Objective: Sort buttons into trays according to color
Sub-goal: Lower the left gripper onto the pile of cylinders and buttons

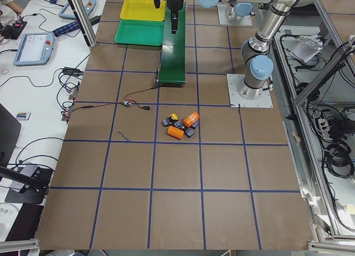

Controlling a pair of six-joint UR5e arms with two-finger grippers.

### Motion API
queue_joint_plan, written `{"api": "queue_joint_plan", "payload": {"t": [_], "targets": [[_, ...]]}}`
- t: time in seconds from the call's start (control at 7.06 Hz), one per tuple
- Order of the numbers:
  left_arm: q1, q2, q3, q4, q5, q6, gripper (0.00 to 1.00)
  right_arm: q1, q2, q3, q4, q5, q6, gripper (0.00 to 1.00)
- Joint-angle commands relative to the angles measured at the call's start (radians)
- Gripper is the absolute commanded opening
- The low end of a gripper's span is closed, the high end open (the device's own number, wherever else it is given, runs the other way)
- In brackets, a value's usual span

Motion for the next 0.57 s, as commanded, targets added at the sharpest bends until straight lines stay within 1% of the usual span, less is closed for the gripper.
{"api": "queue_joint_plan", "payload": {"t": [0.0, 0.14, 0.28, 0.43], "targets": [[0.111, 0.012, -0.02, -0.014, 0.043, 0.1, 1.0, 0.0, -0.001, 0.0, -0.006, 0.006, 0.001, 1.0], [0.215, 0.009, -0.037, -0.017, 0.058, 0.105, 1.0, 0.0, -0.001, 0.002, -0.013, 0.002, -0.001, 1.0], [0.292, -0.001, -0.081, -0.031, 0.058, 0.132, 1.0, 0.0, 0.001, 0.002, -0.015, 0.005, 0.001, 1.0], [0.341, -0.006, -0.15, -0.016, 0.066, 0.175, 1.0, -0.001, -0.001, -0.001, -0.009, -0.001, -0.002, 1.0]]}}
